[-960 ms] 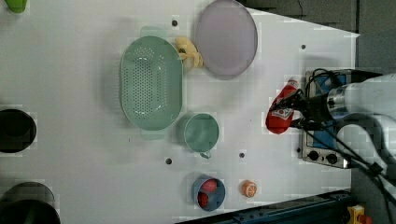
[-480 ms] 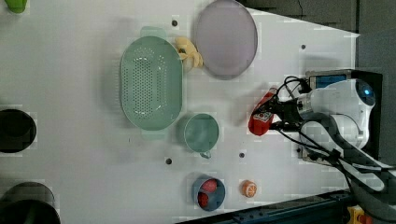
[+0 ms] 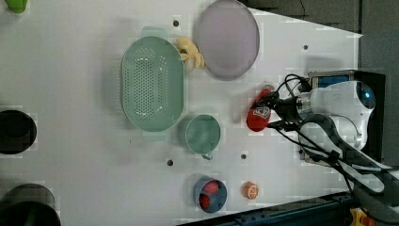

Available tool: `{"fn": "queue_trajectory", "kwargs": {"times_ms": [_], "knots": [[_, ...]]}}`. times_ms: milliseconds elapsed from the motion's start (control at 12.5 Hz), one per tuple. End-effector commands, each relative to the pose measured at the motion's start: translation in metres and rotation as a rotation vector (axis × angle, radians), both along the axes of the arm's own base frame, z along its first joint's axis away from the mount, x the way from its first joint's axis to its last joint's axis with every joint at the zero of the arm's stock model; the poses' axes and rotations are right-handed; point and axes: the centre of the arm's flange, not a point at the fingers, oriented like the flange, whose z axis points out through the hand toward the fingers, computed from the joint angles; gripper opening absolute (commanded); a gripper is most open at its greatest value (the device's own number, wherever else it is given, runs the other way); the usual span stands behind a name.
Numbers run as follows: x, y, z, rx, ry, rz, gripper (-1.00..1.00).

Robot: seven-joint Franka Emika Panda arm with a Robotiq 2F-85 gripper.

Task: Pick Ketchup from oven and place it on table.

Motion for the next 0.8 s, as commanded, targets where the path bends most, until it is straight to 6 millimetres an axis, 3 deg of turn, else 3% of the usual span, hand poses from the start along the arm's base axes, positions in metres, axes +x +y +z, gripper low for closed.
{"fn": "queue_trajectory", "kwargs": {"times_ms": [80, 240, 560, 720, 800], "knots": [[0.014, -0.013, 0.035, -0.017, -0.072, -0.077, 1.00], [0.027, -0.013, 0.083, -0.011, -0.137, -0.097, 1.00], [0.051, -0.014, 0.229, 0.009, -0.267, -0.099, 1.00], [0.054, -0.014, 0.297, 0.012, -0.276, -0.097, 1.00], [0.047, -0.014, 0.318, 0.012, -0.223, -0.096, 1.00]]}}
